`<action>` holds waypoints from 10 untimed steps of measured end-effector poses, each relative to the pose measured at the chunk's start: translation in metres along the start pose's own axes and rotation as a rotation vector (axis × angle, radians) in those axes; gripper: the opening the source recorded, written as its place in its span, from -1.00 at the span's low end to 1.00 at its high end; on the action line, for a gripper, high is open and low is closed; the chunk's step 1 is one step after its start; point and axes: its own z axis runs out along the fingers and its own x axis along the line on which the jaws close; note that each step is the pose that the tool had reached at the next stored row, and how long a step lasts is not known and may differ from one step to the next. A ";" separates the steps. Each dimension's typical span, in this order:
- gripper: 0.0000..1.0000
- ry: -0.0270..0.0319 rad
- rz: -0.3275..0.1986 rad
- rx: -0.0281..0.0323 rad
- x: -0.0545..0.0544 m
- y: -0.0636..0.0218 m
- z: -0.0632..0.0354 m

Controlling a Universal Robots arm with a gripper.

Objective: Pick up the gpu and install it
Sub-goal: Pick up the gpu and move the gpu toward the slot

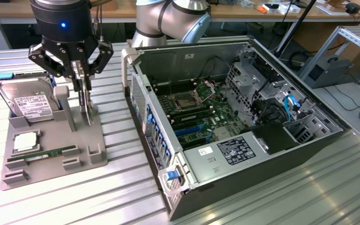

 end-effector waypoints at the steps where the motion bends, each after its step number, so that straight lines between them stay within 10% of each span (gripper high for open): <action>1: -0.47 -0.0001 0.000 -0.0001 0.000 0.0000 -0.0006; 10: -0.47 -0.0001 0.000 -0.0001 0.000 0.0002 -0.0059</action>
